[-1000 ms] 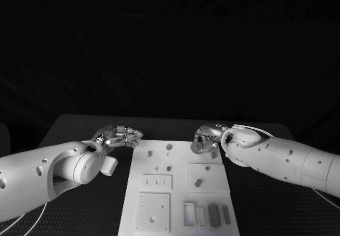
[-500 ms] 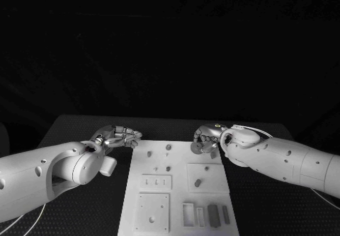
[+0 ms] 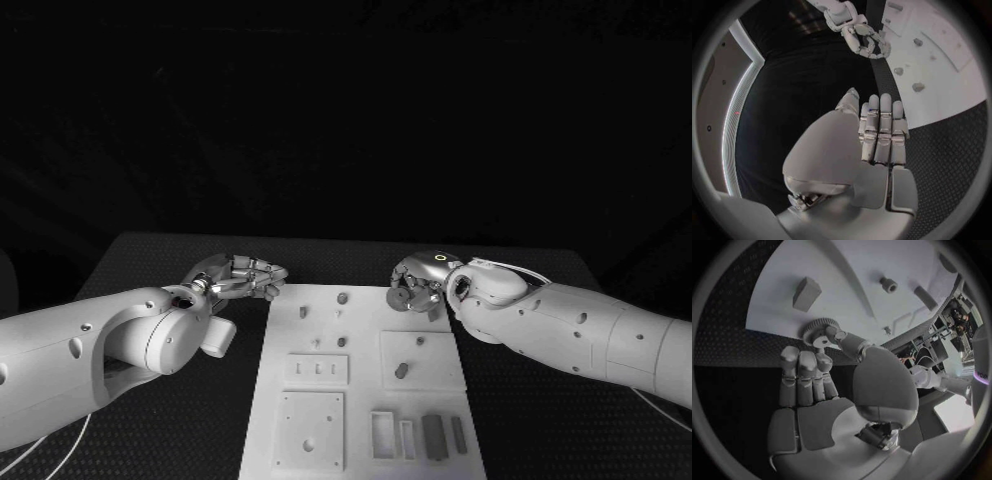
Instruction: Assemble the parts on the task board
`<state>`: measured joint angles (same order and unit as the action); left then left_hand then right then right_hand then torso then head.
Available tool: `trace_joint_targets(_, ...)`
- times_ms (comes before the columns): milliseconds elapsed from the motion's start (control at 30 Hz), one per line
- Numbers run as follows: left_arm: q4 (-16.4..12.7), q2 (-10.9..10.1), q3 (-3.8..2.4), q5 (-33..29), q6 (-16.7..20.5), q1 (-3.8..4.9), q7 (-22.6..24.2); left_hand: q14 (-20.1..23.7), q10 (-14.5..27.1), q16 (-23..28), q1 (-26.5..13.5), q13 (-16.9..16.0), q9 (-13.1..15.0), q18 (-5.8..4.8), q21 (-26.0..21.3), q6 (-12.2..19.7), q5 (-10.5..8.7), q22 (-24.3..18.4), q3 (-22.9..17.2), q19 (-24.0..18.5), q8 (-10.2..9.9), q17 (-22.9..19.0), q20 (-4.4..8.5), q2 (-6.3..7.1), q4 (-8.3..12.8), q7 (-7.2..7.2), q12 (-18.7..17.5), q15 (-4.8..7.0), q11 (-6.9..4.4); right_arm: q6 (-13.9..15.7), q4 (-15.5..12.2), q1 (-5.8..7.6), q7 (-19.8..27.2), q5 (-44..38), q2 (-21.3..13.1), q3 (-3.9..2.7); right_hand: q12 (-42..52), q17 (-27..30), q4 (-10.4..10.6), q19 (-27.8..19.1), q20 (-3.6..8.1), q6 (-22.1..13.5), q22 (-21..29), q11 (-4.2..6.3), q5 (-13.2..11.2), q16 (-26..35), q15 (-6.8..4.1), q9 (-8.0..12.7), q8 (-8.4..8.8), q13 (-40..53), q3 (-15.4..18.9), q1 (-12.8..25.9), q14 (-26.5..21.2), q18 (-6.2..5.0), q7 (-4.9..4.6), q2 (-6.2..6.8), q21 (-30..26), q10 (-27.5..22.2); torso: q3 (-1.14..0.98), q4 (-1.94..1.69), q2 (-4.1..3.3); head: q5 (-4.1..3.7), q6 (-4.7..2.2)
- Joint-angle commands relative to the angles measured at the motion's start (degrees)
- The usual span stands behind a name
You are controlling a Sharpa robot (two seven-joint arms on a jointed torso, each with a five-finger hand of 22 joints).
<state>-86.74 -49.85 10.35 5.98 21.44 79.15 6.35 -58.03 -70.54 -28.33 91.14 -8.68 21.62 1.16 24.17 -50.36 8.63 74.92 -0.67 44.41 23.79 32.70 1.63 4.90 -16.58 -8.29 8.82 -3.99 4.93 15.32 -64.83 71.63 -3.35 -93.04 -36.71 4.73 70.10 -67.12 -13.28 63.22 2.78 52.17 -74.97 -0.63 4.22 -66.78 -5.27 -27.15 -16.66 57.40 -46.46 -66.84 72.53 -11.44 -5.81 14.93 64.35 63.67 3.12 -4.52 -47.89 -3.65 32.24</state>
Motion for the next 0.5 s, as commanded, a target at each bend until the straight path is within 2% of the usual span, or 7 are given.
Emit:
trace_joint_targets(33,-0.2,0.0,-0.03,0.3,-0.8,0.09,0.3,-0.1,-0.1,0.3,0.3,-0.1,0.1,0.98,0.2,0.1,0.16,1.0,-0.2,-0.2,-0.2,0.1,-0.01,0.13,-0.1,-0.27,-0.2,-0.14,0.39,-2.4,0.3,-1.06,-0.3,-2.9,0.1,0.71,0.4,0.1,0.1,-0.1,-0.10,3.7,-0.8,0.14,-0.7,-0.4,-0.29,-0.4,-0.48,-0.2,-0.1,0.2,0.1,-3.56,-1.05,0.39,0.3,-3.5,0.01,0.04,-0.01,-0.02,-0.03)
trace_joint_targets(167,-0.3,-0.1,-0.03,0.3,-0.8,0.09,0.3,-0.1,-0.1,0.3,0.2,-0.1,0.1,0.98,0.2,0.1,0.15,1.0,-0.2,-0.2,-0.2,0.1,-0.02,0.12,-0.1,-0.27,-0.3,-0.14,0.39,-1.4,0.2,-1.06,-0.4,-3.1,0.0,0.72,0.5,0.2,0.7,0.0,-0.09,4.3,-0.7,0.34,-0.6,-0.4,-0.47,-0.5,-0.75,-0.4,-0.3,0.5,0.2,-3.56,-0.85,0.14,0.3,-3.3,0.04,0.00,0.05,0.01,-0.14)
trace_joint_targets(267,-0.3,-0.1,-0.03,0.3,-0.7,0.09,0.3,-0.1,-0.1,0.3,0.2,-0.1,0.1,0.97,0.2,0.1,0.15,1.0,-0.2,-0.2,-0.2,0.1,-0.02,0.11,-0.1,-0.27,-0.3,-0.14,0.39,-1.1,0.1,-1.06,-0.4,-3.2,0.0,0.72,0.5,0.4,1.9,0.2,-0.05,4.8,-0.5,0.55,0.4,-0.4,-0.66,-0.6,-0.88,-0.8,-1.1,1.0,0.5,-3.56,-0.64,-0.04,0.4,-3.1,0.09,-0.04,0.04,-0.02,-0.20)
trace_joint_targets(300,-0.4,-0.2,-0.03,0.3,-0.7,0.09,0.3,-0.1,-0.1,0.3,0.2,-0.1,0.1,0.97,0.2,0.0,0.15,1.0,-0.2,-0.2,-0.2,0.1,-0.02,0.11,-0.1,-0.27,-0.3,-0.14,0.39,-0.8,0.0,-1.06,-0.4,-3.5,0.0,0.72,0.5,0.4,2.4,0.3,-0.02,5.0,-0.5,0.61,1.7,-0.4,-0.71,-0.6,-0.91,-0.9,-1.5,1.2,0.6,-3.56,-0.58,-0.07,0.4,-2.9,0.09,-0.03,0.03,0.01,-0.20)
trace_joint_targets(367,-0.4,-0.2,-0.03,0.3,-0.7,0.09,0.3,-0.1,-0.1,0.3,0.2,-0.1,0.1,0.97,0.2,0.0,0.14,1.0,-0.2,-0.2,-0.2,0.1,-0.02,0.10,-0.1,-0.27,-0.3,-0.14,0.39,-0.2,-0.2,-1.06,-0.4,-3.7,-0.1,0.72,0.6,0.5,2.6,0.5,0.08,5.5,-0.5,0.77,5.8,-0.5,-0.85,-0.7,-1.09,-1.2,-2.1,1.6,0.7,-3.56,-0.40,-0.15,0.6,-2.7,0.08,-0.02,0.02,0.04,-0.27)
trace_joint_targets(433,-0.4,-0.2,-0.03,0.3,-0.7,0.09,0.3,-0.1,-0.1,0.3,0.2,-0.1,0.1,0.97,0.2,0.0,0.14,1.0,-0.2,-0.2,-0.3,0.1,-0.02,0.11,-0.1,-0.27,-0.3,-0.14,0.39,-0.1,-0.5,-1.05,-0.4,-3.8,-0.2,0.72,0.6,0.5,2.7,0.7,0.13,6.0,-0.4,0.92,7.2,-0.5,-0.97,-0.8,-1.34,-1.4,-2.2,1.9,0.9,-3.56,-0.23,-0.28,0.7,-2.4,0.07,0.00,0.02,0.04,-0.33)
trace_joint_targets(500,-0.4,-0.3,-0.03,0.3,-0.7,0.09,0.3,-0.1,-0.1,0.3,0.2,-0.1,0.1,0.97,0.2,0.0,0.14,1.0,-0.2,-0.2,-0.3,0.1,-0.02,0.11,-0.1,-0.28,-0.3,-0.14,0.39,0.0,-1.2,-1.03,-0.6,-3.9,-0.5,0.71,0.6,0.6,2.8,0.7,0.17,6.2,-0.4,1.00,7.5,-0.5,-1.04,-0.8,-1.42,-1.5,-2.2,2.1,1.0,-3.56,-0.14,-0.26,0.7,-2.3,0.07,0.01,0.02,0.07,-0.31)
